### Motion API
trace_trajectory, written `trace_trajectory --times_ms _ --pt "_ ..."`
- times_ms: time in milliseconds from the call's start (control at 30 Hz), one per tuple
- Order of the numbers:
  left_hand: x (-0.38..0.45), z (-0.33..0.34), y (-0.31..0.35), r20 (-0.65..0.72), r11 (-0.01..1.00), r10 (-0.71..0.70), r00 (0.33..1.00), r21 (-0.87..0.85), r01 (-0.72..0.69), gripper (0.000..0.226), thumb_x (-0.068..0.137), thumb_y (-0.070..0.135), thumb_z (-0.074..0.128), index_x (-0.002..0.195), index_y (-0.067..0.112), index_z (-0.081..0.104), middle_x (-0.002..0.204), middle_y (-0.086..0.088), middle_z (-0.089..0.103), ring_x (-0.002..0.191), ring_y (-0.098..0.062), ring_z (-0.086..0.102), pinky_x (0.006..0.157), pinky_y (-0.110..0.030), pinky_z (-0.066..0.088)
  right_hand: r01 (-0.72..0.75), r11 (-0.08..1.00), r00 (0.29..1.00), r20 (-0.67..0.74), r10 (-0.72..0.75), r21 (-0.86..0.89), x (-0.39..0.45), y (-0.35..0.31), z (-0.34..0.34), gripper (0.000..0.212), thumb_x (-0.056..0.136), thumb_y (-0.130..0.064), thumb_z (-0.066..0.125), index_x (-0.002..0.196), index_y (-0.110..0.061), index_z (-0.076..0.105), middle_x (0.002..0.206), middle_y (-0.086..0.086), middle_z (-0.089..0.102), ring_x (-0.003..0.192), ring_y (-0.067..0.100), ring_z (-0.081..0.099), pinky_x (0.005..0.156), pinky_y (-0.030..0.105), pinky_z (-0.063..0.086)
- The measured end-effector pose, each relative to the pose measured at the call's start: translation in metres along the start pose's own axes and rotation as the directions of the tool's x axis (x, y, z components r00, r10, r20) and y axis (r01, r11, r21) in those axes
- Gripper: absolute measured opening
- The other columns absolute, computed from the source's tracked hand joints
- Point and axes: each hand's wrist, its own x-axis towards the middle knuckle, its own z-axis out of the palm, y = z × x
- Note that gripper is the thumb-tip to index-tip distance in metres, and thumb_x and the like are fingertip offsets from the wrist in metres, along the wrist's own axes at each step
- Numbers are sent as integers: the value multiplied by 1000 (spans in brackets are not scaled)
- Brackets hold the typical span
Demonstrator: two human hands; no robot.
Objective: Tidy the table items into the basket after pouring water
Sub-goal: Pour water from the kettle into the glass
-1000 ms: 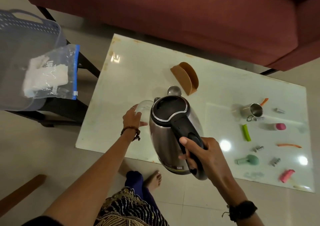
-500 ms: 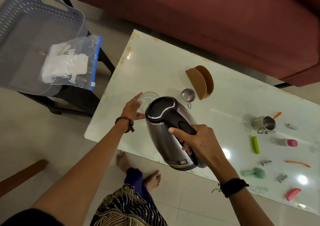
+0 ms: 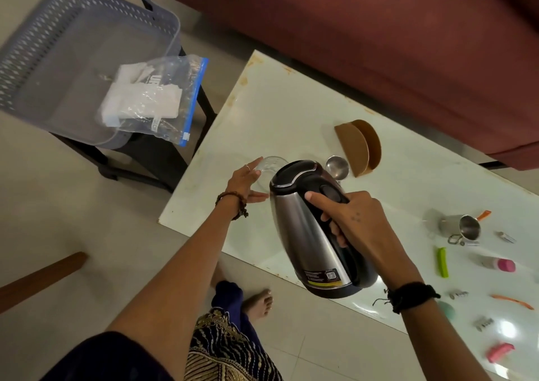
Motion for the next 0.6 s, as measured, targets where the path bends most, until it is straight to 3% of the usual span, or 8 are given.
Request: trace_trajectory --times_ms 133,267,433,600 --pt "-1 0 1 3 1000 -12 1000 -7 12 38 92 18 50 129 27 49 144 -9 37 78 -33 66 58 -27 59 -43 996 999 -1 43 72 4 -11 -4 39 75 -41 72 55 -10 59 35 -3 49 29 7 42 34 12 37" --pt "-1 -1 2 -1 999 -10 1000 34 10 38 92 20 49 129 28 48 143 -9 39 78 -32 65 56 -25 59 12 998 999 51 -8 -68 6 -18 -3 35 82 -37 66 50 -22 62 41 -3 48 30 5 41 37 17 39" --pt "-2 0 3 -22 999 -6 1000 49 7 38 92 18 48 130 26 49 140 -9 42 83 -34 64 56 -24 59 -33 994 998 41 37 -106 4 -21 -3 41 79 -46 61 50 -18 54 40 -5 49 29 5 43 37 16 39" --pt "-2 1 3 -34 998 -4 999 58 6 38 92 18 47 129 28 48 139 -7 42 72 -29 64 51 -21 58 -93 995 995 23 92 37 -2 -21 -8 36 79 -34 70 56 -11 55 32 -6 46 27 5 39 32 12 36"
